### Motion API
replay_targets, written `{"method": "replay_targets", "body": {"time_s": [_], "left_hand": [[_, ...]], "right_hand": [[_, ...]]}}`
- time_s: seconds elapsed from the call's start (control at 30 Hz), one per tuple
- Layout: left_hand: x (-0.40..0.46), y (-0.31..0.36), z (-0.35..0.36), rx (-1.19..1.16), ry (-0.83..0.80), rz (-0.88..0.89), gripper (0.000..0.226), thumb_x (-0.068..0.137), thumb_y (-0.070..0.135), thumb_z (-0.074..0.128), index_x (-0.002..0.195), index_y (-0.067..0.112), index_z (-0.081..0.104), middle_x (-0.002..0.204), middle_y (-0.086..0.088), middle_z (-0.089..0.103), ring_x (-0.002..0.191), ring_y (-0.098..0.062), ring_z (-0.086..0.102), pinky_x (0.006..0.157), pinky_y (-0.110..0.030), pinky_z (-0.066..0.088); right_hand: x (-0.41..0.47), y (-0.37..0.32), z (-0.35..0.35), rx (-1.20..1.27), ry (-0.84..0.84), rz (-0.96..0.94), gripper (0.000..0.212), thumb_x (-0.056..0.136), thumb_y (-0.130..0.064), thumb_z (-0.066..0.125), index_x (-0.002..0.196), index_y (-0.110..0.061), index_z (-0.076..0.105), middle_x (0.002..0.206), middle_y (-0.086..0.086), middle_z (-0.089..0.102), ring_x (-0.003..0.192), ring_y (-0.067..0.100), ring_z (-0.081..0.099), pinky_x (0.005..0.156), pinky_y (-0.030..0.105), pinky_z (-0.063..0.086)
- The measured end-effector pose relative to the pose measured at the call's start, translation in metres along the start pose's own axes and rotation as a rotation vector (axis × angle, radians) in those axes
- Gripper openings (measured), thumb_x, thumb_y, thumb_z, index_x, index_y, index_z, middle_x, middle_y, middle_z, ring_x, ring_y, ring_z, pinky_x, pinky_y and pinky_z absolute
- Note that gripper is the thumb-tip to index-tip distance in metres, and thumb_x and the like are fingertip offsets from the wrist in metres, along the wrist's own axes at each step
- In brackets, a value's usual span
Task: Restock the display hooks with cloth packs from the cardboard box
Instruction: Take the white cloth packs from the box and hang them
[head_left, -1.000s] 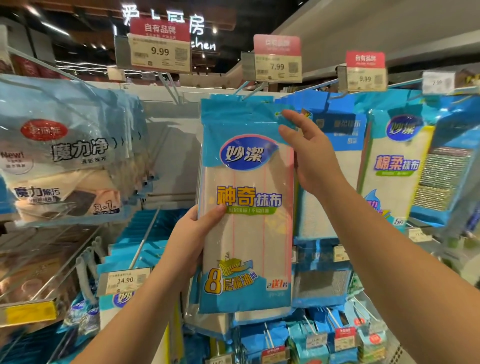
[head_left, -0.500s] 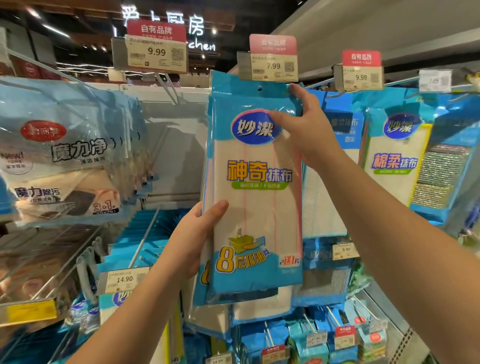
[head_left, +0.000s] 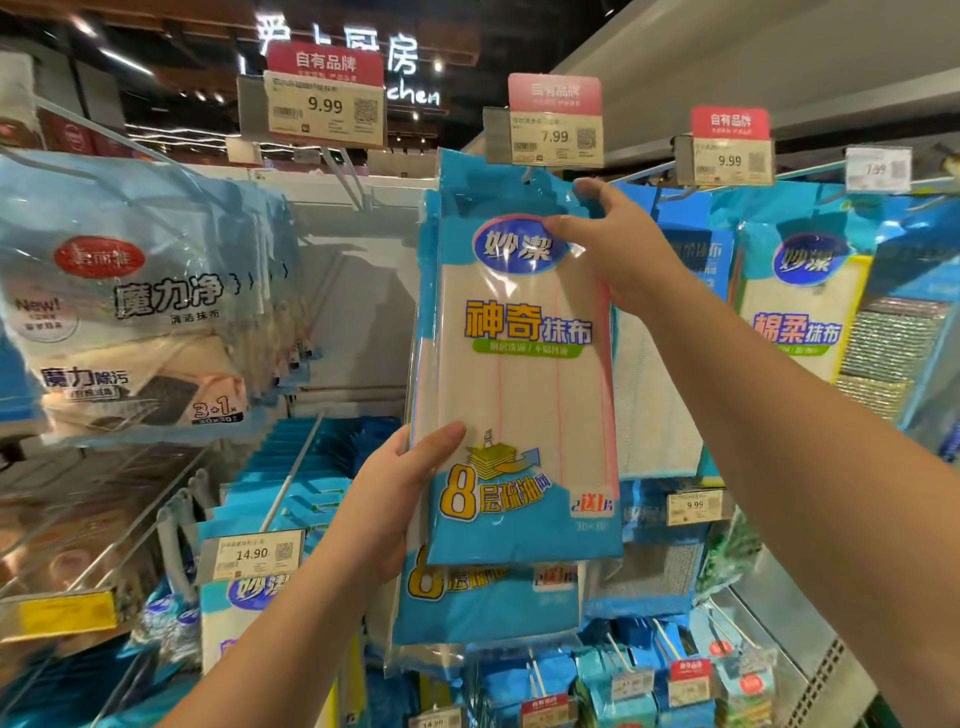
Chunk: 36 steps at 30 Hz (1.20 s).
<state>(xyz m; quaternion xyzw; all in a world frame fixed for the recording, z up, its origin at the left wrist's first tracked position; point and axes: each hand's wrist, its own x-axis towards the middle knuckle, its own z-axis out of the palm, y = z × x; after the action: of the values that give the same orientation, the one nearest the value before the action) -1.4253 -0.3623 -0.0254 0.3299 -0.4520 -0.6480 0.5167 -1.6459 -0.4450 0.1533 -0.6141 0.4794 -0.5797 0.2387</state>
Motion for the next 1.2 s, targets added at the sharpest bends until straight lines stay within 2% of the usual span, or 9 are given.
{"method": "replay_targets", "body": {"time_s": [0.1,0.2,0.3,0.47,0.63,0.8,0.9,0.97,1.2], "left_hand": [[0.002,0.001,0.006,0.002,0.050,0.022,0.048,0.086,0.033,0.070,0.126,0.012,0.056,0.109,-0.018,0.074,0.099,-0.040,0.072,0.093,-0.059,0.055],[0.006,0.003,0.013,-0.024,0.100,0.025,0.033,0.093,0.030,0.067,0.121,0.013,0.059,0.105,-0.017,0.076,0.095,-0.039,0.073,0.086,-0.056,0.058],[0.013,0.008,0.020,-0.048,0.145,0.037,0.025,0.094,0.029,0.067,0.115,0.015,0.063,0.101,-0.017,0.076,0.090,-0.038,0.074,0.082,-0.056,0.060],[0.029,0.015,0.028,-0.076,0.171,0.039,0.022,0.094,0.026,0.069,0.112,0.015,0.064,0.100,-0.017,0.077,0.090,-0.038,0.074,0.085,-0.059,0.058],[0.036,0.015,0.010,-0.035,0.174,0.051,0.046,0.088,0.041,0.075,0.124,0.016,0.064,0.110,-0.015,0.075,0.100,-0.036,0.073,0.093,-0.058,0.055],[0.023,0.010,-0.029,0.080,0.300,0.121,0.023,0.093,0.029,0.069,0.115,0.020,0.066,0.102,-0.007,0.078,0.091,-0.028,0.076,0.077,-0.047,0.060],[0.011,0.009,-0.054,0.187,0.421,0.159,0.023,0.091,0.034,0.072,0.111,0.024,0.067,0.097,-0.004,0.078,0.086,-0.028,0.076,0.077,-0.051,0.061],[0.003,0.009,-0.068,0.243,0.466,0.173,0.022,0.091,0.036,0.072,0.110,0.025,0.068,0.097,-0.003,0.078,0.087,-0.029,0.076,0.079,-0.056,0.060],[-0.012,0.013,-0.074,0.162,0.412,0.141,0.018,0.096,0.028,0.065,0.113,0.022,0.065,0.103,-0.008,0.077,0.093,-0.032,0.075,0.082,-0.056,0.059]], "right_hand": [[-0.012,0.002,0.005,-0.119,0.010,-0.003,0.079,0.078,-0.041,0.075,0.147,-0.028,0.038,0.145,0.003,0.042,0.115,0.019,0.059,0.092,0.042,0.056],[-0.042,0.012,0.013,-0.304,0.057,-0.050,0.076,0.088,-0.042,0.070,0.151,-0.027,0.029,0.151,0.005,0.029,0.124,0.015,0.044,0.106,0.035,0.041],[-0.077,0.036,0.020,-0.351,0.018,0.027,0.082,0.088,-0.045,0.069,0.154,-0.030,0.022,0.153,0.004,0.023,0.132,0.024,0.043,0.106,0.039,0.038],[-0.089,0.062,0.034,-0.512,-0.045,0.149,0.084,0.091,-0.055,0.059,0.157,-0.030,0.012,0.149,0.013,0.028,0.135,0.034,0.041,0.109,0.041,0.034],[-0.069,0.066,0.042,-0.571,-0.071,0.169,0.082,0.093,-0.053,0.057,0.157,-0.024,0.013,0.152,0.018,0.023,0.136,0.038,0.038,0.111,0.044,0.033],[-0.041,0.088,0.052,-0.582,-0.079,0.209,0.079,0.092,-0.052,0.058,0.155,-0.026,0.018,0.148,0.019,0.027,0.134,0.036,0.038,0.111,0.042,0.033],[-0.027,0.103,0.062,-0.602,-0.099,0.230,0.086,0.091,-0.053,0.060,0.157,-0.025,0.011,0.153,0.015,0.026,0.137,0.038,0.032,0.111,0.044,0.032],[-0.022,0.111,0.068,-0.611,-0.077,0.240,0.090,0.091,-0.051,0.062,0.158,-0.023,0.007,0.152,0.019,0.025,0.134,0.040,0.038,0.110,0.045,0.033],[-0.016,0.132,0.091,-0.632,0.021,0.199,0.091,0.095,-0.044,0.061,0.159,-0.022,0.000,0.157,0.024,0.021,0.138,0.038,0.038,0.112,0.043,0.034]]}}
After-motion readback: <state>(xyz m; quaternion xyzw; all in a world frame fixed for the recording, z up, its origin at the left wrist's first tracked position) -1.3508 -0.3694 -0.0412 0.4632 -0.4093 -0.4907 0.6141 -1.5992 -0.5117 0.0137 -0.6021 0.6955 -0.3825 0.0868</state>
